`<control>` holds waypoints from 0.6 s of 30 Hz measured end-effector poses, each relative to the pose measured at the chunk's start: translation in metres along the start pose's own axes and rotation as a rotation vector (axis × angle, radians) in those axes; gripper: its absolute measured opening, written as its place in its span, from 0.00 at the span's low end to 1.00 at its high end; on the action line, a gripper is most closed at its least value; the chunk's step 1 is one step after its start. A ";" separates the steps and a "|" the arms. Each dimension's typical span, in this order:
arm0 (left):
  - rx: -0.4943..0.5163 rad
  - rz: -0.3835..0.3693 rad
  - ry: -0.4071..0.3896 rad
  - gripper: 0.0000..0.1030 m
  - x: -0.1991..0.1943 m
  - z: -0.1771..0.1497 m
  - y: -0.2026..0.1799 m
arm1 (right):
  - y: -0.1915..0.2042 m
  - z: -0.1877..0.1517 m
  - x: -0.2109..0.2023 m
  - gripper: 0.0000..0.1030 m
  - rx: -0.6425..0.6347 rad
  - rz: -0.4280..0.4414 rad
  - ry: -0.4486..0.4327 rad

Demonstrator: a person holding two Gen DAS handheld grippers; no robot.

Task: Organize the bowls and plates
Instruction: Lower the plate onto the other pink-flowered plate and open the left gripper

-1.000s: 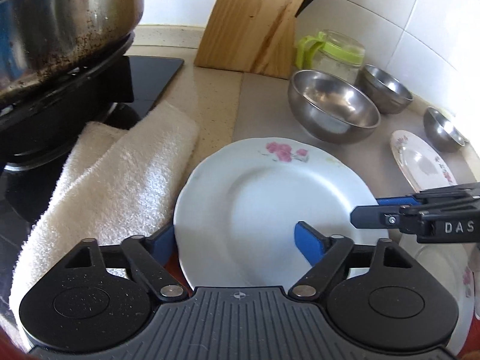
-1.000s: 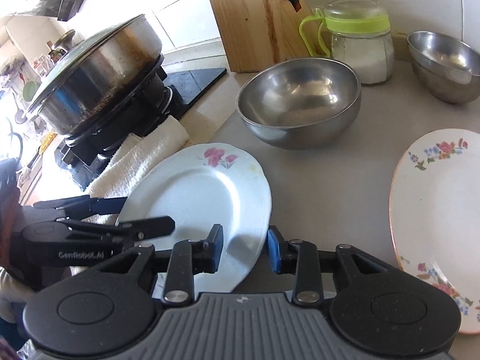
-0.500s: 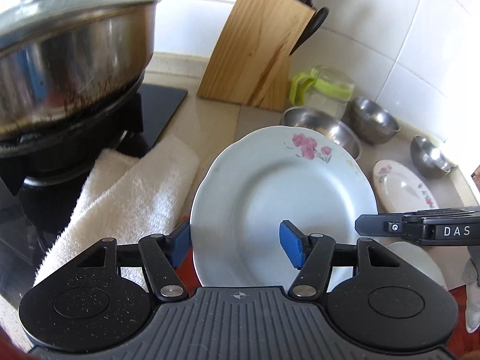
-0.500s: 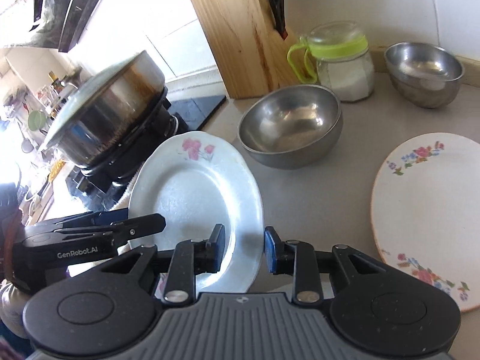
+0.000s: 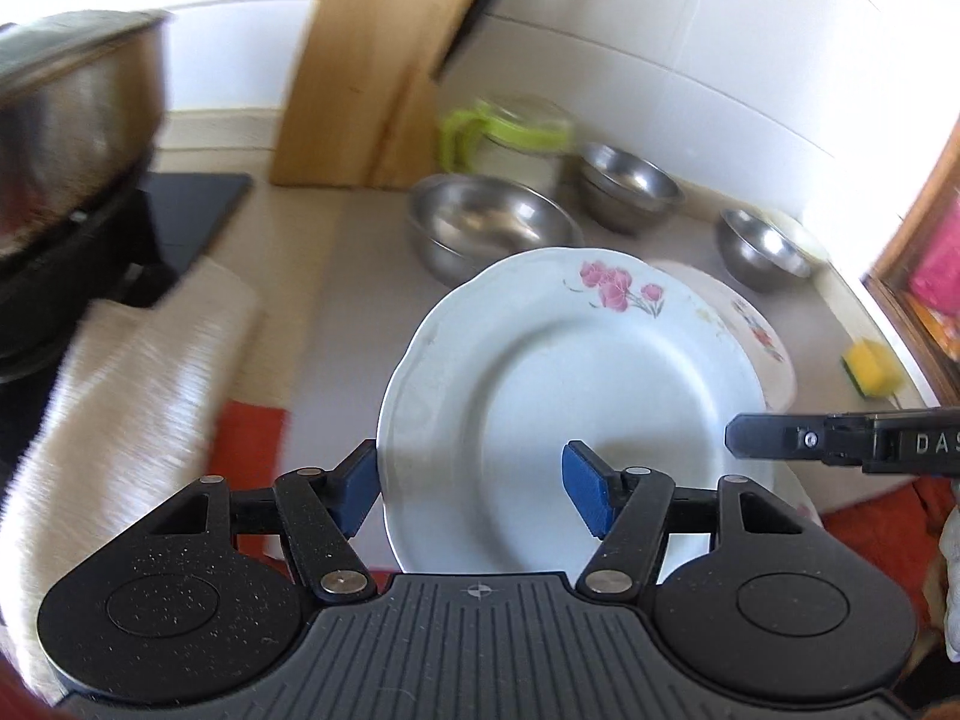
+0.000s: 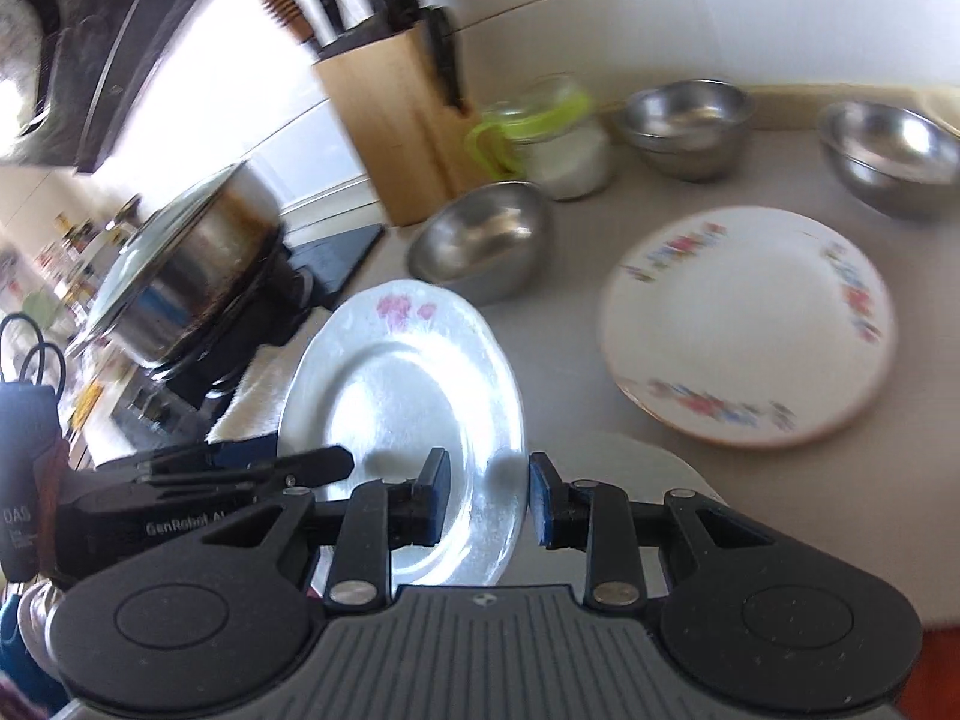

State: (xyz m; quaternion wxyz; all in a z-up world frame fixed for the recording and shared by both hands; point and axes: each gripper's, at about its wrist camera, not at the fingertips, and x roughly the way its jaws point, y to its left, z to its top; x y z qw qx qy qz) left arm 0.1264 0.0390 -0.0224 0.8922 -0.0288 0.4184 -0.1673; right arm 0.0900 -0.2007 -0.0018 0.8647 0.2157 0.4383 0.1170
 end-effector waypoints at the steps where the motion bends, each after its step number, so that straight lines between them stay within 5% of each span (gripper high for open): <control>1: 0.011 -0.014 0.009 0.69 0.002 -0.002 -0.005 | -0.003 -0.003 -0.005 0.31 0.012 -0.013 -0.006; 18: 0.145 -0.147 0.092 0.69 0.019 -0.028 -0.054 | -0.036 -0.056 -0.046 0.31 0.166 -0.162 -0.032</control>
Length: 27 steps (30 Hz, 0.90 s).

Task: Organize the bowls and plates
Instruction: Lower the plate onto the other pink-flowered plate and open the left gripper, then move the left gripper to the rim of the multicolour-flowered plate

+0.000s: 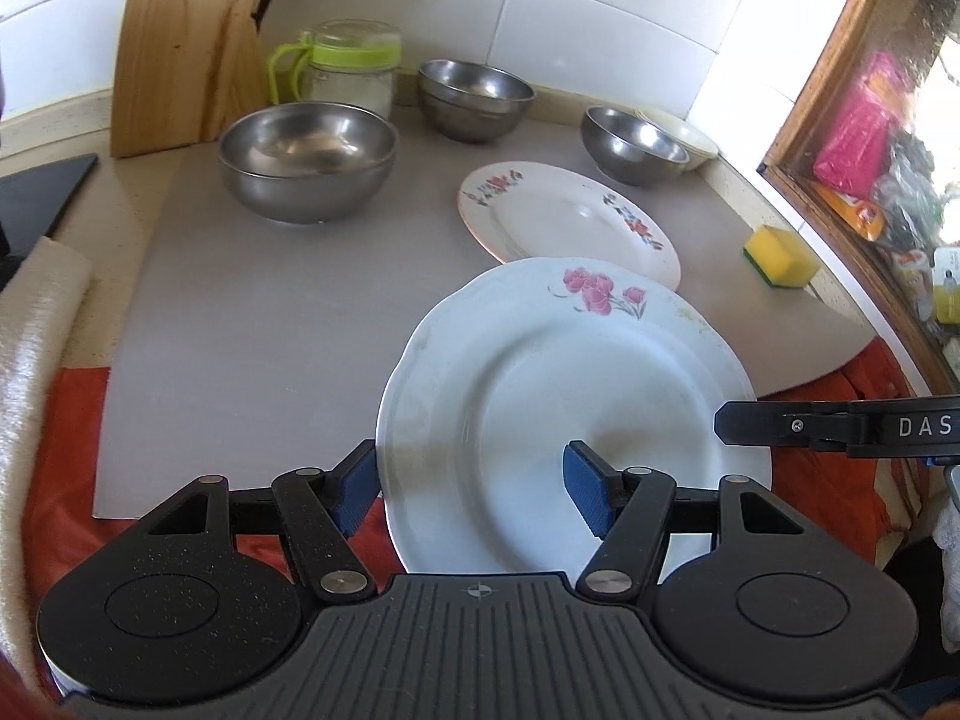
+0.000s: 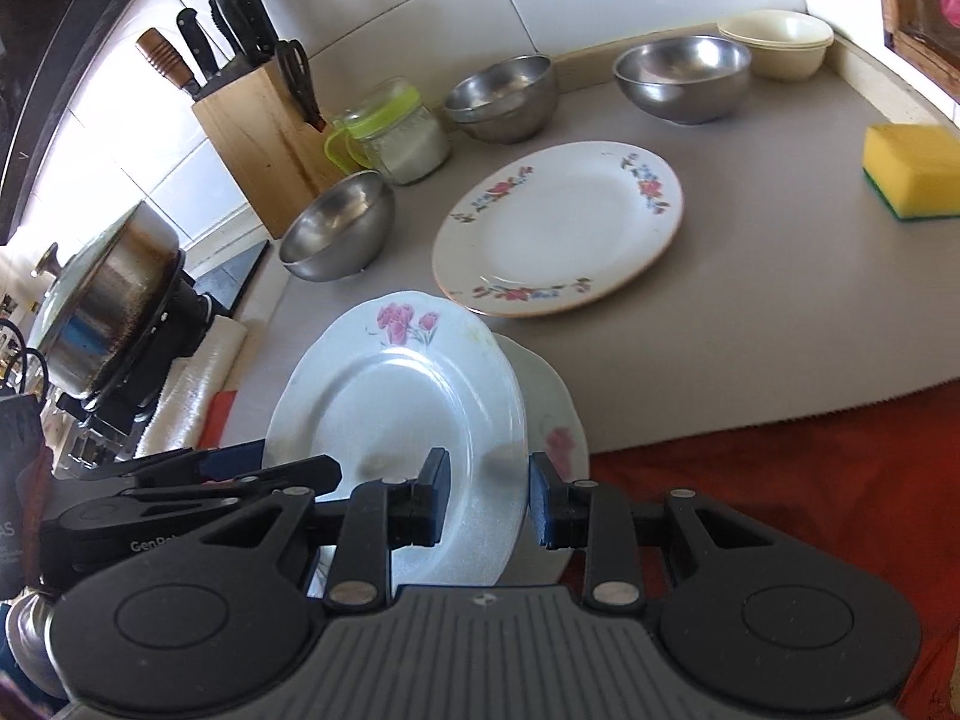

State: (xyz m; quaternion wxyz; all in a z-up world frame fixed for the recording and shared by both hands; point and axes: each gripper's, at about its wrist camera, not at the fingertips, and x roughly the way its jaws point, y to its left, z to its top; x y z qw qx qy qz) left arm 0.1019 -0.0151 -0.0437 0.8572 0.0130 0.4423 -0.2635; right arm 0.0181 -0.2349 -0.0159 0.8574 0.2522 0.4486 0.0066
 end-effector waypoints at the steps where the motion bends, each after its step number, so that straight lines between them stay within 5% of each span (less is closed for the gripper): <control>1: 0.002 0.000 0.000 0.69 0.000 0.000 -0.001 | -0.001 -0.001 0.000 0.31 0.002 -0.004 0.002; 16: 0.022 0.021 -0.029 0.72 0.000 0.003 -0.004 | 0.005 0.000 -0.005 0.32 -0.136 -0.153 -0.097; 27: 0.119 0.166 -0.115 0.83 -0.007 0.034 -0.019 | -0.004 0.011 -0.004 0.32 -0.125 -0.142 -0.095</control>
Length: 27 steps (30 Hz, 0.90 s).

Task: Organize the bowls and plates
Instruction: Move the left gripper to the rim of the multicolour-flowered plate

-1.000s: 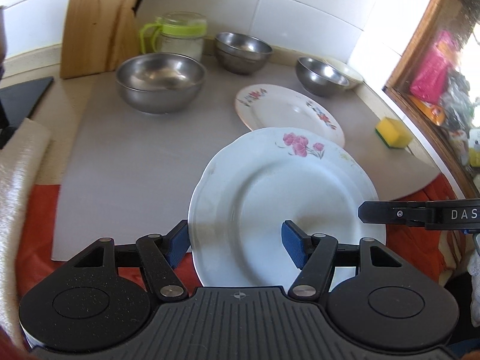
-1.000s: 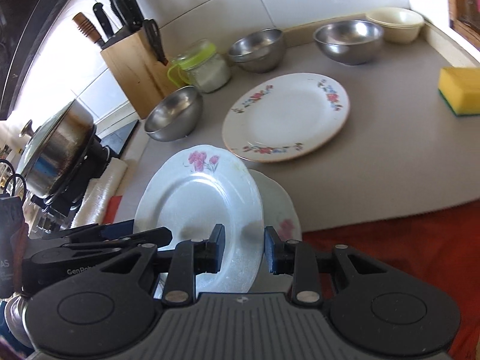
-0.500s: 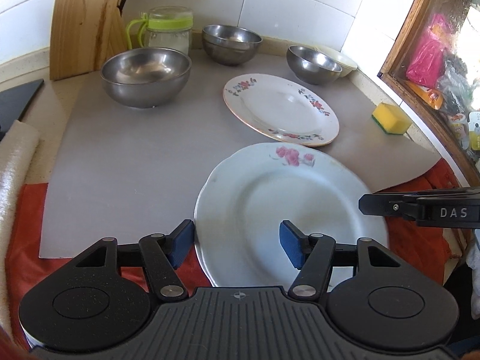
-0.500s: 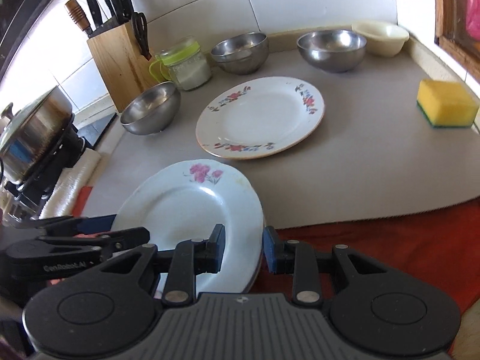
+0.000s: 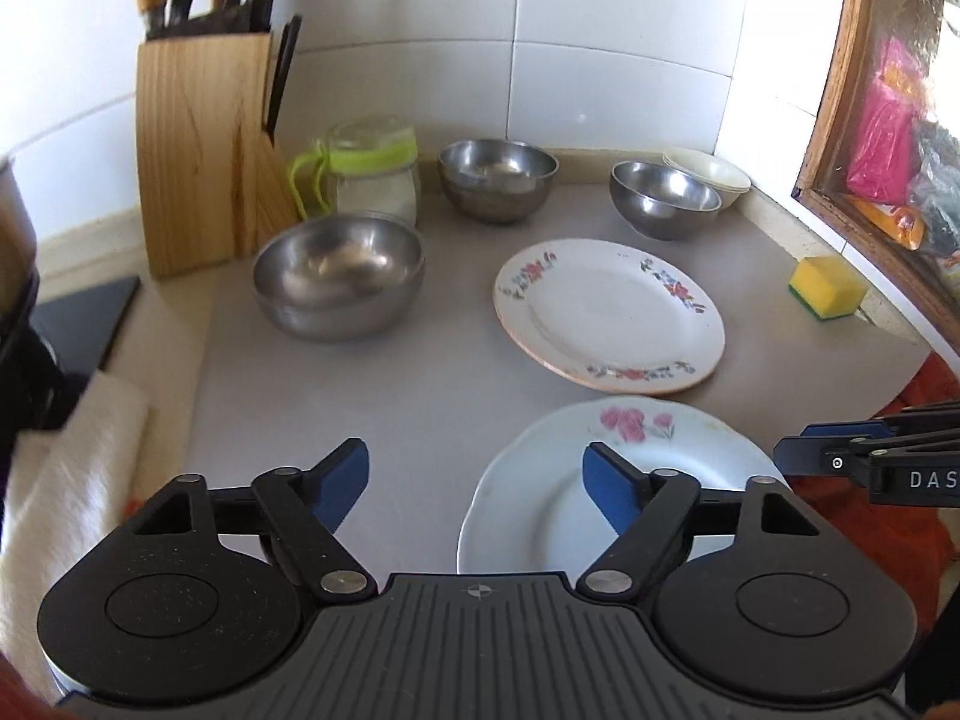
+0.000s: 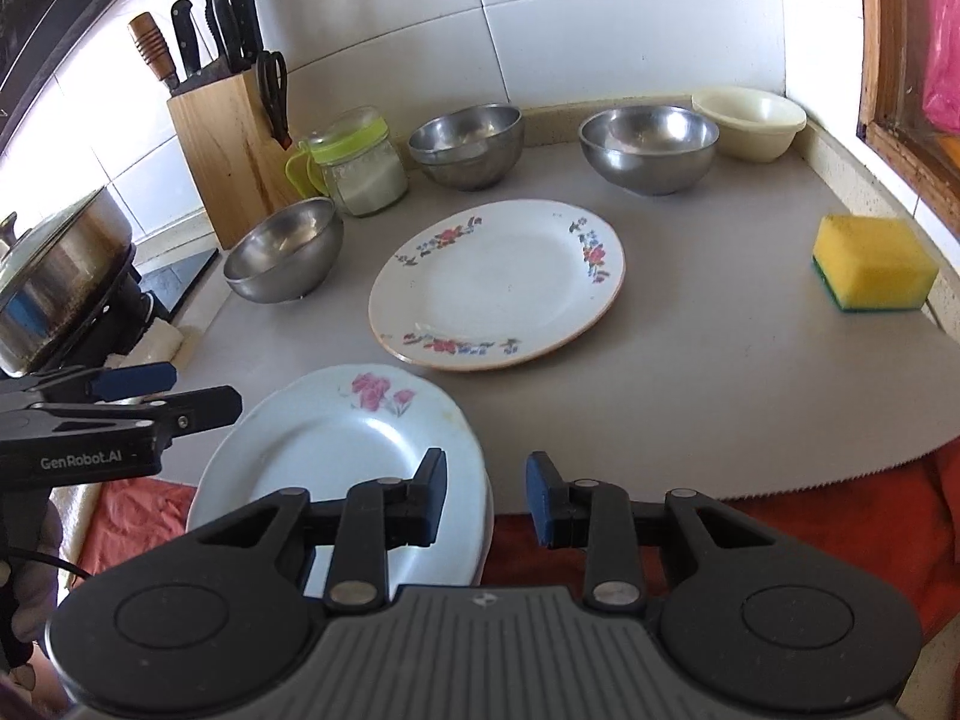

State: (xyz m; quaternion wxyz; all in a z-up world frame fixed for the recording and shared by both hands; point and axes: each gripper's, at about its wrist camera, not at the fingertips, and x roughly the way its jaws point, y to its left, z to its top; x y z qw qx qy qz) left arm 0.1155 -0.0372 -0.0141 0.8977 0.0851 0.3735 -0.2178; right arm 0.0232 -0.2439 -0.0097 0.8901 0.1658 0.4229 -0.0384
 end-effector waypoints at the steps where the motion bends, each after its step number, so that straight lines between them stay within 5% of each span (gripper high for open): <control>1: 0.006 0.010 0.001 0.85 0.002 0.002 -0.002 | -0.001 0.002 0.000 0.32 0.001 -0.001 -0.002; 27: 0.136 0.111 0.043 0.99 0.055 0.064 -0.049 | -0.059 0.062 0.038 0.53 0.083 -0.028 -0.027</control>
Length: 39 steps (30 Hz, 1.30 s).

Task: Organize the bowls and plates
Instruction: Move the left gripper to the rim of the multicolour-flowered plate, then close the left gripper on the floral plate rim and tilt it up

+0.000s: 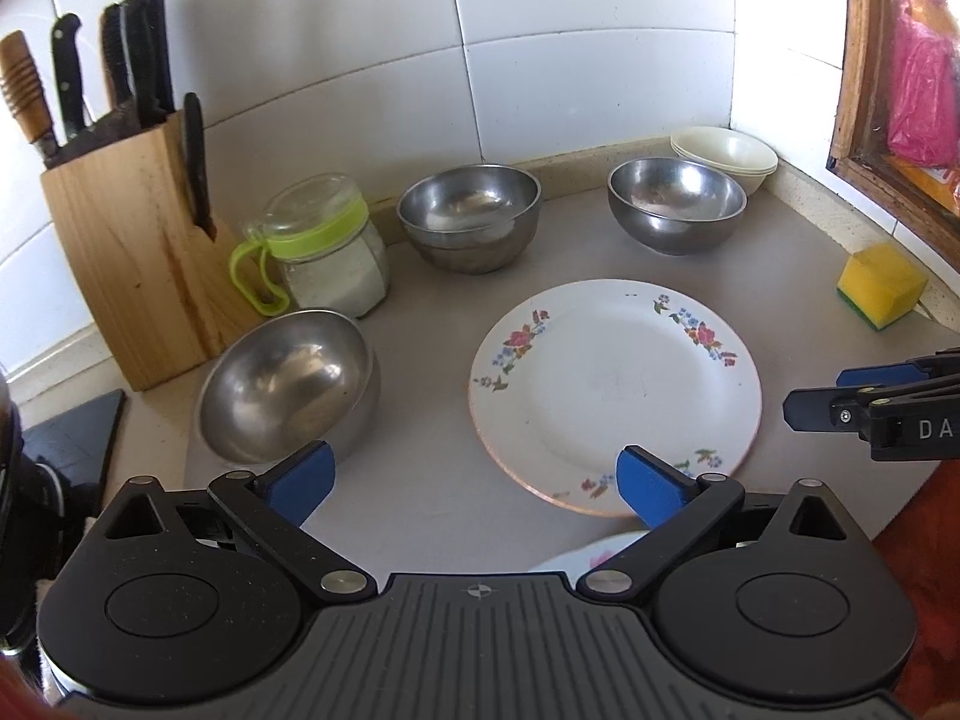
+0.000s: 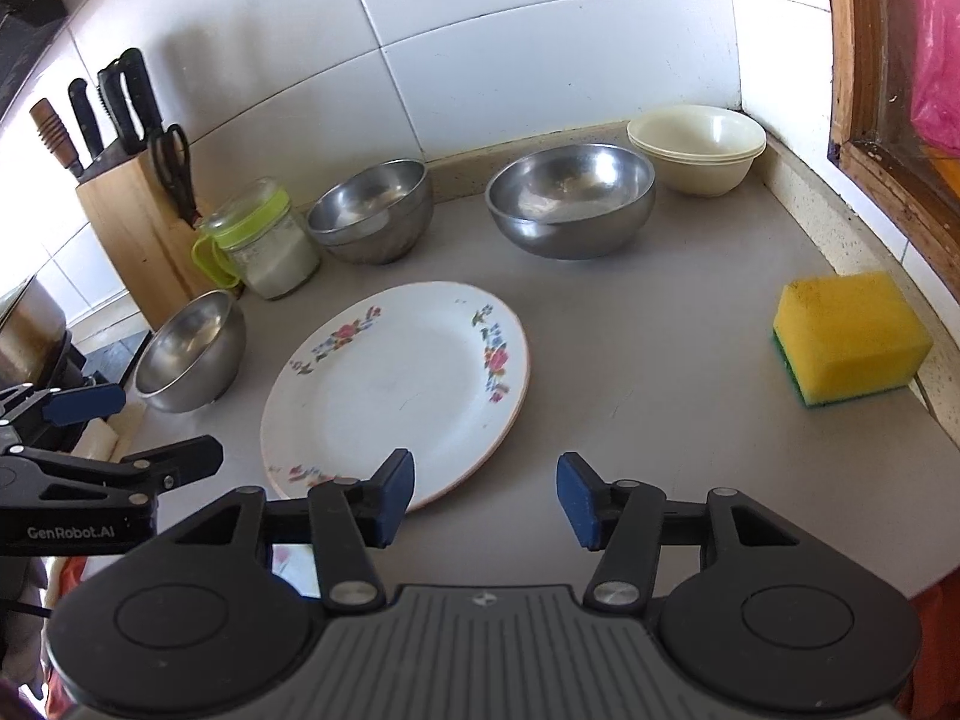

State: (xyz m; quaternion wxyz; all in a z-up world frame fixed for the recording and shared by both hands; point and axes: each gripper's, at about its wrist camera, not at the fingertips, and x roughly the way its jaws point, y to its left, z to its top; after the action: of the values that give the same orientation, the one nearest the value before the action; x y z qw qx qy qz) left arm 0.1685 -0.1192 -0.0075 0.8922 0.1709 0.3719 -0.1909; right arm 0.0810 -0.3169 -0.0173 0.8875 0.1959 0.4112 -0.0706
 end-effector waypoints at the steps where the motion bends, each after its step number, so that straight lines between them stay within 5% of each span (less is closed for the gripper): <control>1: -0.002 -0.004 0.004 0.99 0.002 0.002 -0.001 | -0.002 0.002 0.002 0.54 0.004 0.002 0.001; 39: -0.060 -0.121 0.187 0.99 0.089 0.024 -0.004 | -0.023 0.036 0.066 0.57 0.046 0.026 0.059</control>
State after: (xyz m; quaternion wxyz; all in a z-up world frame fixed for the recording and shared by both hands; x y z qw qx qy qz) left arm 0.2391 -0.1525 -0.0567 0.8452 0.1384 0.4686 -0.2165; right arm 0.1424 -0.3503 -0.0531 0.8711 0.2234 0.4328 -0.0627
